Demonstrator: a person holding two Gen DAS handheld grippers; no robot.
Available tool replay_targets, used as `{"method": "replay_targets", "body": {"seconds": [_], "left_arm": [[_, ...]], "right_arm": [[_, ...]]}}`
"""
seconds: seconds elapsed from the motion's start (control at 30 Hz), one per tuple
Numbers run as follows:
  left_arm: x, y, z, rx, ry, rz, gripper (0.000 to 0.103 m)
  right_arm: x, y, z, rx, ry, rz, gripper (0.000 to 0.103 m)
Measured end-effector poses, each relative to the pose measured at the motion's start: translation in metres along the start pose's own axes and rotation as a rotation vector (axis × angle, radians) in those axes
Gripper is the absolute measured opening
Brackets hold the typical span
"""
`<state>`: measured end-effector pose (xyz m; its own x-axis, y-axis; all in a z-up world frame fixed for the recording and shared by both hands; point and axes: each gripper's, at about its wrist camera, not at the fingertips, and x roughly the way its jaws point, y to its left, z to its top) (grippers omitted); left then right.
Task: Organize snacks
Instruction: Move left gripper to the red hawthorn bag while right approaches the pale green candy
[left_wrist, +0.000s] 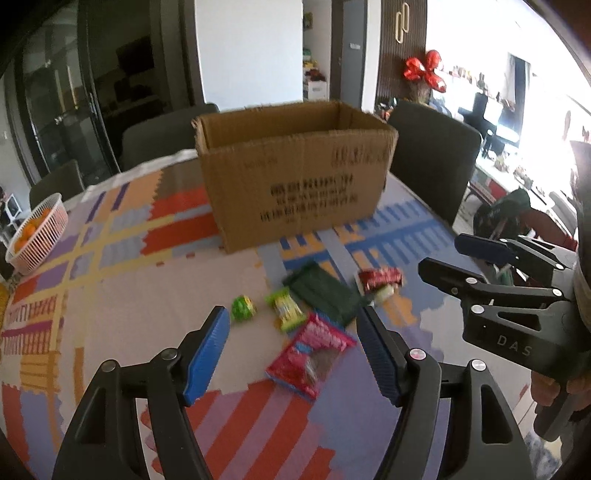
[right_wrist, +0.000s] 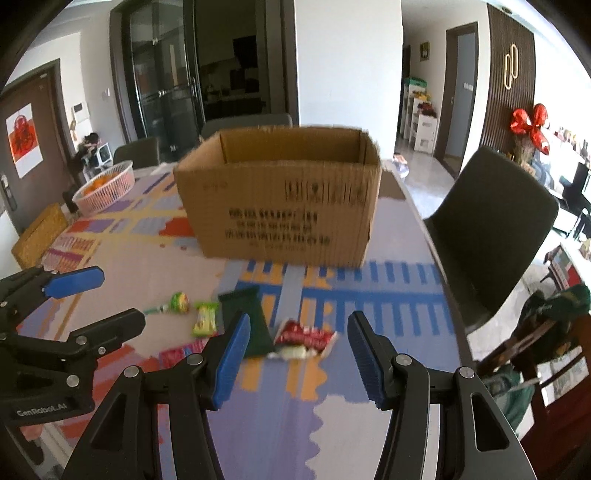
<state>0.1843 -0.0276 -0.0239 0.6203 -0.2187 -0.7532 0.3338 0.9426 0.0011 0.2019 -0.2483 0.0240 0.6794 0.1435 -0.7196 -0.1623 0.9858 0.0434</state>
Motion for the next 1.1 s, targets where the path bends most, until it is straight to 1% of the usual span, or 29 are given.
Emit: {"method": "replay_targets", "body": {"seconds": [0.1,0.27,0.53,0.83,1.1], "left_arm": [[0.011,-0.003,-0.01,0.022,0.026,-0.003,0.072],[0.029,-0.004,-0.02,0.037,0.073,-0.015,0.072],[0.06,-0.003,-0.03,0.047,0.143,-0.041,0.072],[0.082,-0.006,-0.036,0.071,0.186,-0.047,0.072],[0.092,-0.006,-0.035,0.054,0.202,-0.067,0.072]], "right_arm": [[0.011,0.0,-0.012,0.002,0.044,0.01,0.056],[0.027,0.001,-0.026,0.008,0.088,0.015,0.056],[0.052,-0.002,-0.035,0.02,0.145,0.005,0.056],[0.068,-0.004,-0.035,0.039,0.163,0.014,0.056],[0.085,-0.007,-0.031,0.068,0.181,0.024,0.056]]}}
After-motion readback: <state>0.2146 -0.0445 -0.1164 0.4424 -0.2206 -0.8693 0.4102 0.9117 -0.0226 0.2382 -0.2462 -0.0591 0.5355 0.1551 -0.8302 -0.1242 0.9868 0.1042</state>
